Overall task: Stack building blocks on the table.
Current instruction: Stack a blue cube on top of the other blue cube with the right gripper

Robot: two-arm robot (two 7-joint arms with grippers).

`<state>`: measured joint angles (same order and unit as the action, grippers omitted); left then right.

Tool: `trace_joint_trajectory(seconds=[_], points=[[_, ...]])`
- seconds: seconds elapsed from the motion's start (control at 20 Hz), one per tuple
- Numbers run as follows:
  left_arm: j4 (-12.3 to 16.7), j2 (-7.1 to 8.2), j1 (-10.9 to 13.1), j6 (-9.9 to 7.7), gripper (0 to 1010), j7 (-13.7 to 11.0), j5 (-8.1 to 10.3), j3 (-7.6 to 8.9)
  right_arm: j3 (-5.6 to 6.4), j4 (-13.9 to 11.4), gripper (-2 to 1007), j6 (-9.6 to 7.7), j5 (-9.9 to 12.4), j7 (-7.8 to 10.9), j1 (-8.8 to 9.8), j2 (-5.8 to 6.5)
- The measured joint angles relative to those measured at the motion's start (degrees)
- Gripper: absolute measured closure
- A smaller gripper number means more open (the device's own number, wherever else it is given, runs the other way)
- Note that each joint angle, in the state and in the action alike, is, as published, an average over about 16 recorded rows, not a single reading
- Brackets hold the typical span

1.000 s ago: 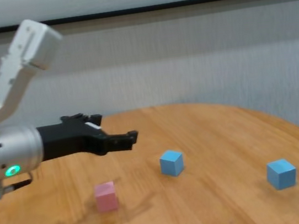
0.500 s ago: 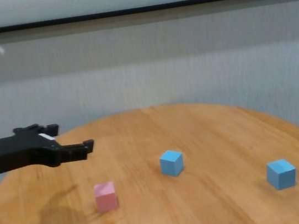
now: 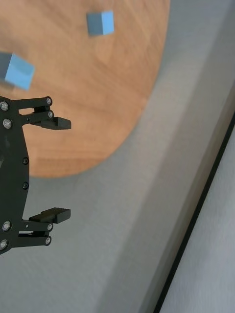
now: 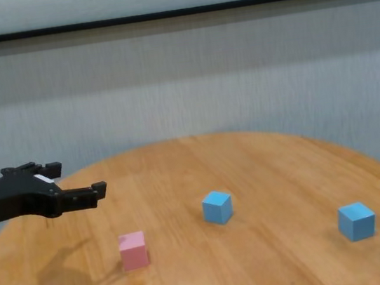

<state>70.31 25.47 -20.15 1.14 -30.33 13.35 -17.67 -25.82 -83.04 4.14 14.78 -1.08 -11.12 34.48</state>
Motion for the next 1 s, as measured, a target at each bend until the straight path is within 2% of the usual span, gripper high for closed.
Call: trace_joint_trajectory(seconds=[0.2, 0.45, 0.7, 0.85, 1.0], points=[[0.0, -0.05, 0.0, 0.01, 10, 0.1, -0.01, -0.02, 0.35, -2.6, 0, -3.44, 0.8, 0.17, 0.56, -0.56], [-0.2, -0.29, -0.2, -0.07, 10, 0.2, -0.22, -0.13, 1.48, -6.9, 0, -9.73, 3.0, -0.41, 1.93, -2.24], [-0.4, -0.44, -0.4, -0.14, 10, 0.3, -0.36, -0.21, 3.4, -10.2, 0, -15.45, 6.2, -1.71, 3.88, -5.02], [-0.4, -0.5, -0.4, -0.17, 10, 0.3, -0.41, -0.25, 4.61, -11.3, 0, -17.96, 8.1, -2.56, 5.08, -6.86], [-0.5, -0.54, -0.5, -0.18, 10, 0.3, -0.44, -0.27, 5.61, -11.6, 0, -19.67, 9.6, -3.1, 6.11, -8.67]])
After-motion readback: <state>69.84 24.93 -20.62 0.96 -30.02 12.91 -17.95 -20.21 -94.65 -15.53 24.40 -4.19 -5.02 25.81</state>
